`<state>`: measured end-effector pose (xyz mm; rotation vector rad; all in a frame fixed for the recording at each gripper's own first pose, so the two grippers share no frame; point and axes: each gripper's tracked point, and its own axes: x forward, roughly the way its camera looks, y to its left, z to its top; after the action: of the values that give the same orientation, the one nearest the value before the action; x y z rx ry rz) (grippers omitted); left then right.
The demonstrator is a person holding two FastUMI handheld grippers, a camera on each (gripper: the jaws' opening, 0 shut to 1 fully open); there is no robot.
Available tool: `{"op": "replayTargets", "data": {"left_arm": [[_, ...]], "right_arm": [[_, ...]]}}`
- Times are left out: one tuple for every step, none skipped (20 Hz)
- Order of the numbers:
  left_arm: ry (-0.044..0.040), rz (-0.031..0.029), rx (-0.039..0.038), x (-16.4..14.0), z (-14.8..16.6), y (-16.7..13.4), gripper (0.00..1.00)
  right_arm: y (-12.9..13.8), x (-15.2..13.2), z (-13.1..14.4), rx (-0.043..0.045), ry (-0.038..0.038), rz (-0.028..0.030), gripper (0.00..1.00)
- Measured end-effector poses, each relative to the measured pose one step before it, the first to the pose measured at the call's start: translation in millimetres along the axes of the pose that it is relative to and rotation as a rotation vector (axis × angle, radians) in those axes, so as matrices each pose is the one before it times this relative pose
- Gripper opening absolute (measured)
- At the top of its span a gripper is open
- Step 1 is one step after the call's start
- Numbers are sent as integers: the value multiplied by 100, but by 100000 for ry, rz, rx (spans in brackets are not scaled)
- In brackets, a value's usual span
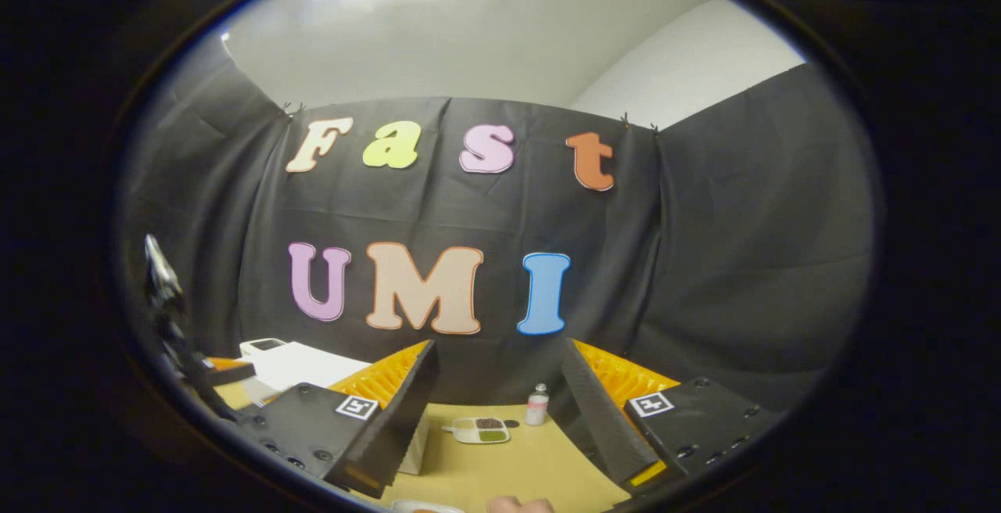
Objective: Open the microwave oven with the left hand, put the food in, and close the microwave oven.
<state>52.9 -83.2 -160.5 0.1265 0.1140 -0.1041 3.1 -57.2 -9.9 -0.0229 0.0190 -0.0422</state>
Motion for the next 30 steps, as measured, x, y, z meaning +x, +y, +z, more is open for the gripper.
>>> {"op": "replayTargets", "data": {"left_arm": [[3974, -1108, 671, 476, -2076, -628, 95], [2068, -828, 29, 664, -1454, -542, 96], [2598, -1419, 546, 789, -1506, -701, 95], [3687, -1227, 456, 741, -1489, -683, 95], [2830, -1216, 333, 609, -1289, -592, 95], [2387, -1359, 382, 749, -1036, -638, 95], [2286, -879, -231, 902, -900, -339, 95], [2983, -929, -582, 680, -899, -431, 95], [3429, -572, -1168, 649, -1093, -375, 95], [1584, -227, -652, 641, -457, -269, 96], [1517, 501, 23, 899, -498, 3, 96], [1616, 329, -102, 642, -364, 68, 96], [1985, 627, -538, 363, -695, 18, 96], [1336, 1023, -902, 261, -421, 155, 96], [634, 861, -1046, 187, -228, 136, 96], [320, 1064, -959, 145, -73, 107, 95], [526, 645, -635, 199, -111, 84, 95], [464, 821, -536, 335, -308, -97, 95], [649, 554, 25, 285, -139, -53, 95], [918, -251, -433, 459, -168, -26, 93], [2854, -349, -68, 450, -612, -125, 88], [5286, 1927, -47, 7, -1373, 434, 66], [688, -1011, -2179, -97, -220, -193, 43], [-3782, -966, -1713, 270, 536, -136, 33], [-198, -957, -1627, -251, -88, 29, 28], [878, -1184, 215, -216, -155, -157, 23], [-638, -173, 1205, 64, 78, -14, 22], [244, -126, 593, -69, 29, 9, 16], [-107, -1018, -579, 183, 205, -72, 14], [3049, -1342, -457, -40, -341, -56, 13]], "right_arm": [[-468, -219, 37, -1026, -61, -759, 96], [-389, -255, 94, -716, -50, -839, 96], [-433, -250, 55, -484, 45, -814, 96], [-364, -217, 65, -579, 40, -882, 96], [-554, -231, 36, -710, 81, -1015, 96], [-399, -145, -56, -726, 263, -804, 100], [-393, -201, 117, -551, -88, -519, 100], [-378, -236, 212, -668, -401, -653, 96], [-536, -238, 266, -877, -683, -988, 96], [-628, -181, 120, -789, -623, -1092, 96], [-507, -186, 147, -347, -270, -899, 96], [-482, -279, -74, 658, 331, -724, 96], [-449, -213, -69, 1372, 455, -753, 96], [-561, -74, 63, 1429, 266, -1013, 96], [-622, -10, 58, 1042, -66, -1177, 96], [-482, -139, -2, 461, -158, -1054, 96], [-464, -39, 92, -94, -132, -869, 96], [-317, -89, -79, -342, -111, -558, 96], [-185, 6, 8, -196, 1, -194, 96], [-53, 4, -63, 225, 228, 27, 96], [59, 14, -39, 789, 665, 181, 96], [73, 28, -168, 1026, 496, 432, 96], [27, 16, -19, 690, 367, 343, 97], [-113, 103, -169, 168, 221, 215, 97], [28, -25, 36, -169, -75, 76, 97], [-160, -9, -3, -78, 2, -15, 96], [-115, -22, -27, 215, 166, 84, 96], [-77, -55, -139, 607, 217, 98, 96], [18, -45, -20, 884, 362, 196, 96], [101, -32, -159, 980, 455, 405, 96]]}}
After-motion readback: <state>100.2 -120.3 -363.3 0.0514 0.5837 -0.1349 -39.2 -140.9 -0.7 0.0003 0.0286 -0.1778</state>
